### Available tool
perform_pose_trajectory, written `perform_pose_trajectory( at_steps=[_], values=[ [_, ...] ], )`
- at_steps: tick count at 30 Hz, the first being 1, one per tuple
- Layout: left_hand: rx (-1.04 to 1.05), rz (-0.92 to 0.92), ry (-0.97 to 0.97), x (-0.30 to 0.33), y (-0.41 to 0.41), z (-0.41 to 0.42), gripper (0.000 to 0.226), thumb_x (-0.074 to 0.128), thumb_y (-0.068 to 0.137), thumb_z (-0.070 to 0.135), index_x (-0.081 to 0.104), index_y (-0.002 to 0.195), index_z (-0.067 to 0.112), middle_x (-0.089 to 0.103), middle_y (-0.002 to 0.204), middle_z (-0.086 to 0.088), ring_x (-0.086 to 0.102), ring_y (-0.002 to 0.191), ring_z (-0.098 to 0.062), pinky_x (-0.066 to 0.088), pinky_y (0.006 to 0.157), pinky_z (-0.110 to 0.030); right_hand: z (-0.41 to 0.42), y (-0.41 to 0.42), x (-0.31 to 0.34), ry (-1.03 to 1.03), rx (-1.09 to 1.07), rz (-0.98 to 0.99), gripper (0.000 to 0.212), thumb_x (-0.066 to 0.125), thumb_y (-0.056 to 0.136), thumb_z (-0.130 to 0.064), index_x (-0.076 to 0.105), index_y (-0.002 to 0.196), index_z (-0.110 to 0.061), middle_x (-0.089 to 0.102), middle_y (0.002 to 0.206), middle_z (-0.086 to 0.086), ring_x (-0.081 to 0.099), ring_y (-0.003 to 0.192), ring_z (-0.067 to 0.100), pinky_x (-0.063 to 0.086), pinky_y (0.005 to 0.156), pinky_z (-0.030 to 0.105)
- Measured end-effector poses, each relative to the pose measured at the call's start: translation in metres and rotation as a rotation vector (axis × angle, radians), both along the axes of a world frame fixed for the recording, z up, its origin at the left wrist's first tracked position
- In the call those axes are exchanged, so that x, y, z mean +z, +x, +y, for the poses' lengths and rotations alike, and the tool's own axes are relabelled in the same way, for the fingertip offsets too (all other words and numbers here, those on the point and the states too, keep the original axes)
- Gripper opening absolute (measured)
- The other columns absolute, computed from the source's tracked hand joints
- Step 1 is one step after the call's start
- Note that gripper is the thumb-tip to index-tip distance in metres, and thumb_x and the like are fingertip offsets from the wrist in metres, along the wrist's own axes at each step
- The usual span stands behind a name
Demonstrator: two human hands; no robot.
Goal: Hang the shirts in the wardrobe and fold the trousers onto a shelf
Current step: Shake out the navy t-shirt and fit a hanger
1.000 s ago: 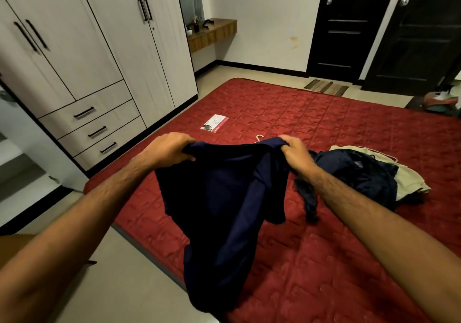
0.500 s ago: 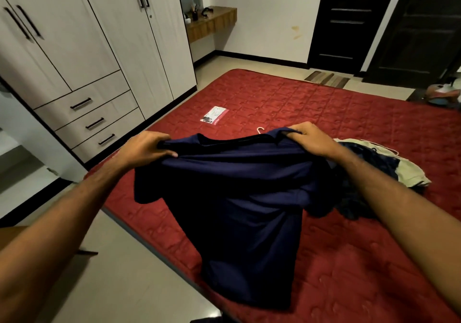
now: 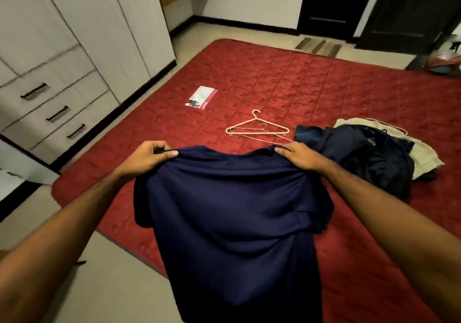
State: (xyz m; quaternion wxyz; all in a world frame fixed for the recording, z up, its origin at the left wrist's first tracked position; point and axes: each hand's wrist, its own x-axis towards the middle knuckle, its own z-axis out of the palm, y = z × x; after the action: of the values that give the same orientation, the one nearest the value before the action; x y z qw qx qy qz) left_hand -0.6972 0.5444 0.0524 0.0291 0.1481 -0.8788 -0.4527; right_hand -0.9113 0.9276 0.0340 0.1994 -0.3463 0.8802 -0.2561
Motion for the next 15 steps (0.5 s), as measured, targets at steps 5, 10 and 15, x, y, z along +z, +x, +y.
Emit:
perform_pose_trajectory(
  at_steps=[5,10,15],
  values=[
    [0.021,-0.031,-0.087,-0.11,-0.093,-0.064,0.031,0.073,0.088,0.035,0.057,0.076,0.013,0.059,0.068,0.006,0.048,0.064,-0.006,0.039,0.06,-0.021,-0.059,-0.059,-0.094,0.184,-0.147,-0.073,0.038,0.041,0.103,-0.048,0.069,0.112,-0.025,0.069,0.121,0.003,0.061,0.117,0.027,0.044,0.099,0.038],
    [0.036,-0.037,-0.128,-0.217,-0.187,-0.122,0.024,0.071,0.092,0.03,0.055,0.085,0.013,0.062,0.078,0.0,0.049,0.067,-0.004,0.039,0.065,-0.022,-0.124,-0.142,-0.197,0.266,-0.228,-0.09,0.047,0.035,0.1,-0.057,0.059,0.132,-0.033,0.063,0.134,0.004,0.058,0.122,0.03,0.045,0.103,0.043],
    [-0.041,-0.004,-0.337,-0.312,-0.273,-0.192,0.019,0.065,0.095,0.037,0.053,0.092,0.022,0.064,0.091,0.0,0.059,0.086,-0.024,0.045,0.074,-0.042,-0.188,-0.215,-0.284,0.31,-0.313,0.022,0.047,0.04,0.102,-0.051,0.059,0.136,-0.025,0.06,0.136,0.015,0.056,0.123,0.037,0.044,0.098,0.041]
  ],
)
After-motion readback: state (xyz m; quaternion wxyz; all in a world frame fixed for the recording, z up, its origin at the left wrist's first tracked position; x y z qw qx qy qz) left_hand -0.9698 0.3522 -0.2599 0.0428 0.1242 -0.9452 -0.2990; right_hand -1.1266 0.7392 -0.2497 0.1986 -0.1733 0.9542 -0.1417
